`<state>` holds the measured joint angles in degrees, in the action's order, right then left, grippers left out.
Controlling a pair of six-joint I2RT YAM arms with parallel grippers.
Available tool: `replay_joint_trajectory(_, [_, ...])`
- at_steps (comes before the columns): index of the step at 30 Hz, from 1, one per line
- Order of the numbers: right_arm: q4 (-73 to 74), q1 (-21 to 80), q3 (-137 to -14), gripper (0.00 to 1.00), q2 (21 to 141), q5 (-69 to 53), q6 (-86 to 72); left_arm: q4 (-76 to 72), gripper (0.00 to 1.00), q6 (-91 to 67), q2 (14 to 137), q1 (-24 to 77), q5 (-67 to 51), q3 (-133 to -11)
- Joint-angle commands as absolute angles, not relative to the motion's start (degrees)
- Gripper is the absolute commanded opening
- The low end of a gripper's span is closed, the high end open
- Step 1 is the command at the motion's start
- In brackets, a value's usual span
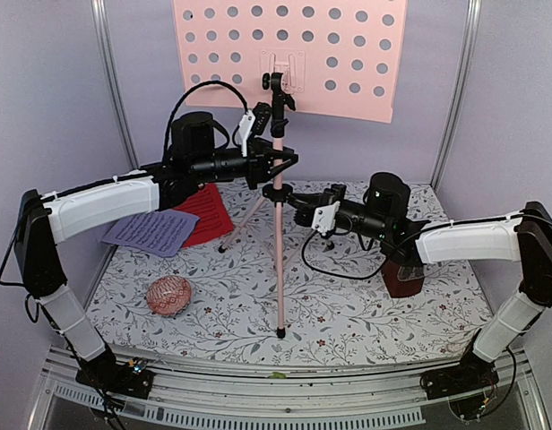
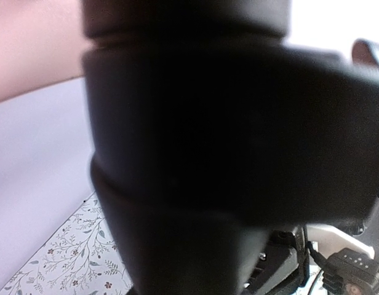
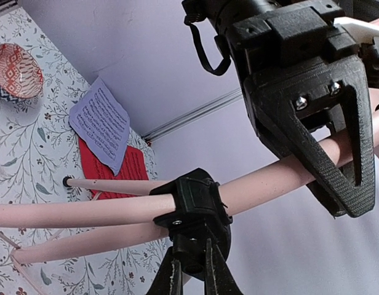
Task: Set up the instrument practice props
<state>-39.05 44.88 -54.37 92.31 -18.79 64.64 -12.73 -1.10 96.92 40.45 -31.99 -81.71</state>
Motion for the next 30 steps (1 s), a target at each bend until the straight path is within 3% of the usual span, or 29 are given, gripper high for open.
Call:
replay_joint_trajectory(1, [-36.3, 45.4, -57.2, 0.00, 91.0, -21.1, 49.0, -9.6, 0.00, -1.3, 98.2, 41.6, -33.0, -81.8])
replay_joint_trajectory(17, [-37.7, 42.5, -60.1, 0.00, 94.5, -36.4, -20.4, -9.7, 0.00, -0.6, 97.8, 41.5, -32.8, -81.0])
replay_joint_trajectory(25, [-48.8, 42.4, -56.7, 0.00, 97.2, -35.3, -58.8, -9.8, 0.00, -0.4, 98.0, 41.5, -32.7, -80.9])
replay_joint_trajectory(30, [-53.3, 42.6, -55.6, 0.00, 98.0, -33.6, -74.1, -10.2, 0.00, -0.5, 98.0, 41.5, -32.5, -80.9])
